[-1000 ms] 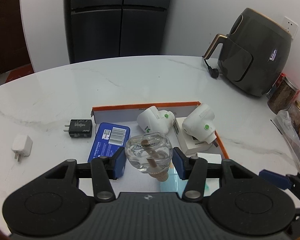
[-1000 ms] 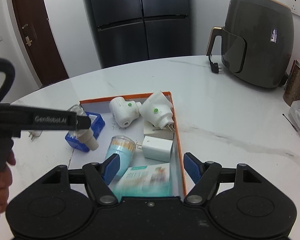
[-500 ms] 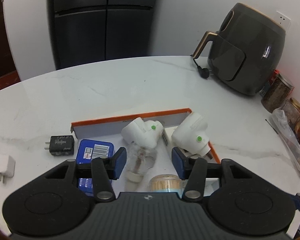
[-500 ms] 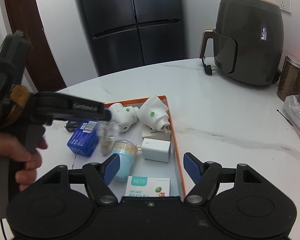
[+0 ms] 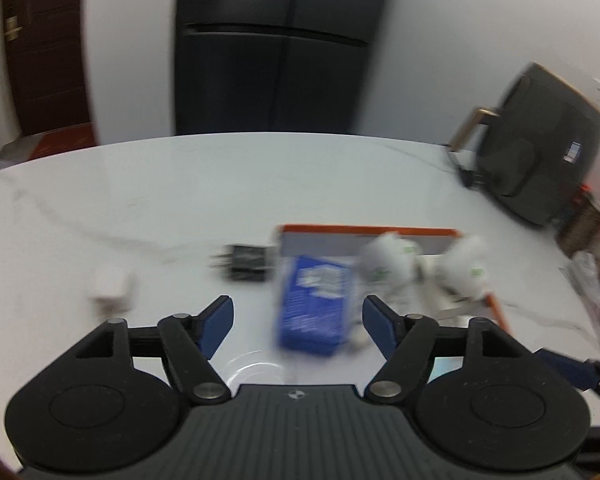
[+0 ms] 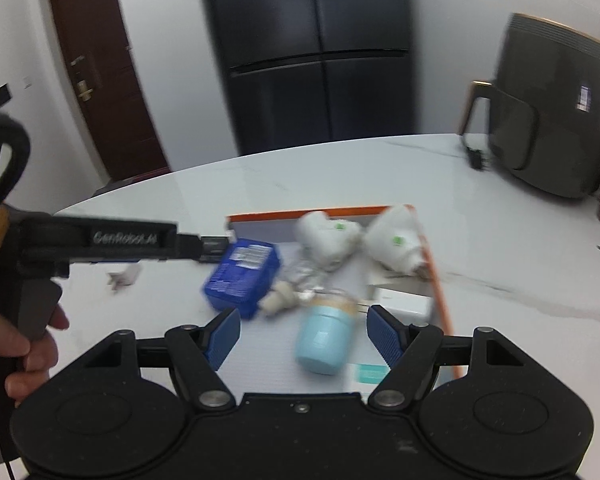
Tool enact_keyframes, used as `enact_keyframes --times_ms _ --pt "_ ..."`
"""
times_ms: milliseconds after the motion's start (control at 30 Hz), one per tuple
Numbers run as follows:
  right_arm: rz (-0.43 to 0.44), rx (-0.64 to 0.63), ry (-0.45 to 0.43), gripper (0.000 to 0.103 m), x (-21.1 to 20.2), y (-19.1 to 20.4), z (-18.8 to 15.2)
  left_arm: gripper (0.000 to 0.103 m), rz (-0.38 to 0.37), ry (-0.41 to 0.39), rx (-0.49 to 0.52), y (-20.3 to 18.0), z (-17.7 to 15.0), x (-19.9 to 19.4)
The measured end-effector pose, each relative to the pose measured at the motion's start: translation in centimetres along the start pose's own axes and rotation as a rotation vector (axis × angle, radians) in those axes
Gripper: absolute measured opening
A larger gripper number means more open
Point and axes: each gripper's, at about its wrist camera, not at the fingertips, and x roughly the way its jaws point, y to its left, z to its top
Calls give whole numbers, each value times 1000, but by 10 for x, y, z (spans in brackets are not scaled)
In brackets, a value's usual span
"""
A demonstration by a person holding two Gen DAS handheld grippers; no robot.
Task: Organize rigid objects
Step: 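Move the left gripper to the white plug charger and grasp it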
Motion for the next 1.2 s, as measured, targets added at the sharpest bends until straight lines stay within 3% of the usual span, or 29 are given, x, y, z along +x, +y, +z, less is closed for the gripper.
enact_keyframes --times_ms 100,333,633,833,900,967,1200 --pt "27 -25 4 85 5 21 1 80 62 3 -50 32 -3 -5" --pt "66 -56 19 85 18 59 -1 85 192 16 -100 95 -5 6" --pt "62 -67 52 85 45 91 -7 84 205 51 -60 127 10 62" --pt "46 -57 44 85 69 106 1 67 162 70 -21 138 9 86" --pt "41 -56 41 85 80 110 5 52 135 87 -11 141 8 93" --pt "42 -53 33 85 91 114 10 43 128 72 16 139 5 96" --pt "42 -42 40 85 150 131 37 42 102 71 -7 158 -2 81"
